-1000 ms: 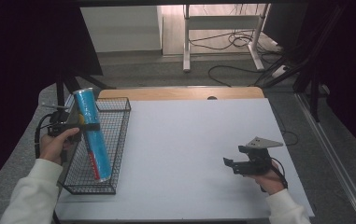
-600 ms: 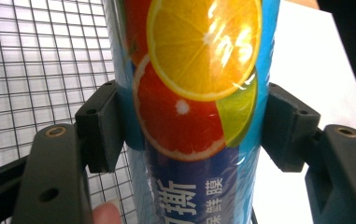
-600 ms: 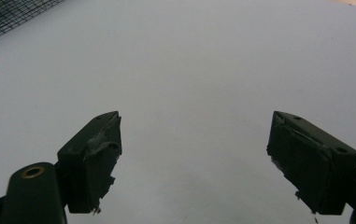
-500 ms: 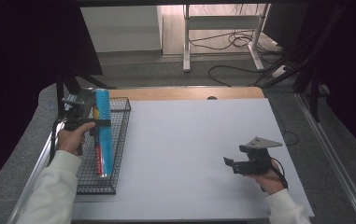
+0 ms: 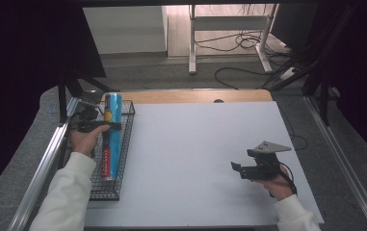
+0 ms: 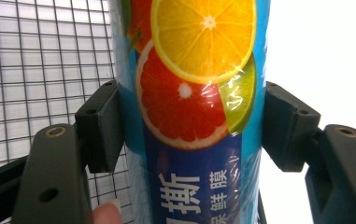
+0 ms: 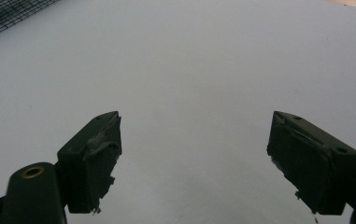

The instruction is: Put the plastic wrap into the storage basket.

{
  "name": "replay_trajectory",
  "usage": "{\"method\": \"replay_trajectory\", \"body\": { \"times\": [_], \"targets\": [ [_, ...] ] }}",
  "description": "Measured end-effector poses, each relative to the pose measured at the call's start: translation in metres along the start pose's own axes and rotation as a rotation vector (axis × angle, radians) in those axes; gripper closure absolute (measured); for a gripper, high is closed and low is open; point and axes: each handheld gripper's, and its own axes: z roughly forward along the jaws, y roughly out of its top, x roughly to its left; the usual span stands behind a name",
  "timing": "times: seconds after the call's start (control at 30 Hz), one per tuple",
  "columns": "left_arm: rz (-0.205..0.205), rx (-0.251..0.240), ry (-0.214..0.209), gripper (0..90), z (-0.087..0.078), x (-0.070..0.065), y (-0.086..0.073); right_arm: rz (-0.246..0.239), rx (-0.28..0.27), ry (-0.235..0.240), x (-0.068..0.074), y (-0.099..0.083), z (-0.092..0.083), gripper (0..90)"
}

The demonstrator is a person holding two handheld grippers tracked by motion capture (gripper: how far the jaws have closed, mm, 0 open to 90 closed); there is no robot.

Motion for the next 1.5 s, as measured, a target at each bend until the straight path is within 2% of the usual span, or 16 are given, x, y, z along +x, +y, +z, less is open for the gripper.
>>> {"method": "replay_trajectory", "body": {
  "times": [0.1, 0.27, 0.43, 0.53, 0.63, 0.7, 0.73, 0.77, 0.8, 0.87, 0.97, 1.1, 1.2, 1.27, 1.4, 1.5],
  "targets": [
    [-0.023, 0.017, 0.006, 31.7, 0.008, 0.004, 0.000, -0.004, 0.001, -0.002, 0.000, 0.000, 0.000, 18.0],
    [-0.026, 0.034, 0.016, 31.6, 0.017, 0.005, 0.000, -0.006, 0.002, -0.002, 0.000, 0.000, 0.001, 18.0],
    [-0.045, 0.038, 0.020, 31.5, 0.024, 0.008, 0.000, -0.005, 0.002, -0.006, -0.001, 0.000, 0.000, 18.0],
    [-0.061, 0.044, 0.036, 31.0, 0.029, 0.011, 0.000, -0.006, 0.000, -0.008, -0.001, 0.000, 0.000, 18.0],
    [-0.058, 0.054, 0.069, 29.8, 0.036, 0.014, -0.002, -0.008, 0.001, -0.010, -0.002, -0.001, 0.000, 18.0],
    [-0.036, 0.058, 0.103, 29.1, 0.039, 0.014, -0.003, -0.006, 0.002, -0.011, -0.002, -0.001, -0.001, 17.9],
    [-0.031, 0.048, 0.084, 28.1, 0.037, 0.014, -0.003, -0.006, 0.001, -0.011, -0.001, -0.001, -0.001, 17.9],
    [-0.025, 0.035, 0.084, 25.6, 0.034, 0.012, -0.004, -0.008, 0.001, -0.012, -0.002, -0.001, -0.001, 17.9],
    [0.005, 0.024, 0.108, 23.5, 0.029, 0.007, -0.003, -0.006, 0.001, -0.013, -0.002, -0.001, -0.001, 17.9],
    [0.041, 0.004, 0.129, 19.5, 0.023, 0.001, -0.004, -0.007, 0.002, -0.016, -0.002, -0.001, -0.001, 17.9],
    [0.079, -0.026, 0.140, 16.6, 0.013, -0.006, -0.008, -0.012, 0.002, -0.015, -0.001, -0.001, -0.001, 17.8],
    [0.134, -0.068, 0.130, 15.6, -0.004, -0.014, -0.016, -0.010, 0.002, -0.016, -0.001, -0.002, -0.002, 17.8],
    [0.196, -0.102, 0.095, 15.9, -0.019, -0.024, -0.024, -0.008, 0.004, -0.018, -0.001, -0.002, -0.003, 17.7],
    [0.261, -0.110, 0.069, 16.0, -0.030, -0.034, -0.033, -0.009, 0.003, -0.017, -0.001, -0.002, -0.003, 17.7],
    [0.386, -0.144, 0.034, 16.5, -0.048, -0.057, -0.055, -0.013, 0.002, -0.017, -0.001, -0.003, -0.003, 17.7],
    [0.456, -0.150, -0.017, 16.5, -0.055, -0.073, -0.073, -0.014, 0.004, -0.018, -0.001, -0.003, -0.004, 17.7]
  ]
}}
